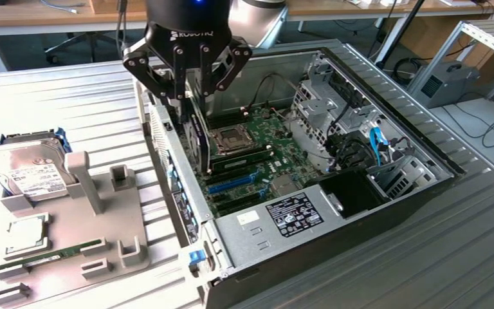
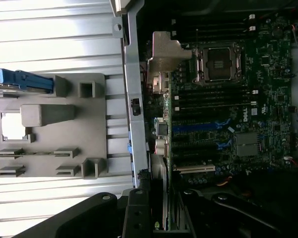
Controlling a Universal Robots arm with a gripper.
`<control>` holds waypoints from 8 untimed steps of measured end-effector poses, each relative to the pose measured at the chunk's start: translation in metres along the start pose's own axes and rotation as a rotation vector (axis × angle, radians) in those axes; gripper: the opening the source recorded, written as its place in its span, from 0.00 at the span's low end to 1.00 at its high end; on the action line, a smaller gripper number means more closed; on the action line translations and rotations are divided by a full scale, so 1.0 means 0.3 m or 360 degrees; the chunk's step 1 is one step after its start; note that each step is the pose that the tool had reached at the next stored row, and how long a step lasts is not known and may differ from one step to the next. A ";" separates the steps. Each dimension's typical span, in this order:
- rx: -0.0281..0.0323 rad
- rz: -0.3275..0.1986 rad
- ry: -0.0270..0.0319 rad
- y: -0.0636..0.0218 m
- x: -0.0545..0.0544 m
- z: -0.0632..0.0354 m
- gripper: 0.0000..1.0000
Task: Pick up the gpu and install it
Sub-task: 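Pick up the gpu and move the gpu toward the slot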
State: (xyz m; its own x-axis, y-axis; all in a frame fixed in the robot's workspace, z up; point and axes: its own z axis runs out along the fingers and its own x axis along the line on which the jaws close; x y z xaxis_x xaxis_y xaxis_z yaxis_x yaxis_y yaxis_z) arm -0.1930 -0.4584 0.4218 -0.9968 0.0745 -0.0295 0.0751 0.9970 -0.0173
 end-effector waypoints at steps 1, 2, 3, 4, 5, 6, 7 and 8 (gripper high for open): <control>0.00001 0.0000 -0.00001 0.000 -0.002 0.000 0.26; 0.00004 0.0000 0.00000 0.000 -0.004 0.001 0.26; 0.00005 0.0000 -0.00001 0.000 -0.006 0.001 0.26; 0.00007 0.0000 -0.00001 0.001 -0.007 0.002 0.26; 0.00008 0.0000 -0.00001 0.001 -0.009 0.002 0.26; 0.00010 0.0000 -0.00001 0.001 -0.011 0.003 0.26; 0.00011 0.0000 -0.00001 0.001 -0.013 0.003 0.26; 0.00012 0.0000 -0.00002 0.001 -0.015 0.004 0.26</control>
State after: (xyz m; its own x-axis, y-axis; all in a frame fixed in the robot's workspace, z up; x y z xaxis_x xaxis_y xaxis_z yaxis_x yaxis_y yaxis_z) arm -0.1885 -0.4585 0.4208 -0.9968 0.0745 -0.0296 0.0751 0.9970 -0.0181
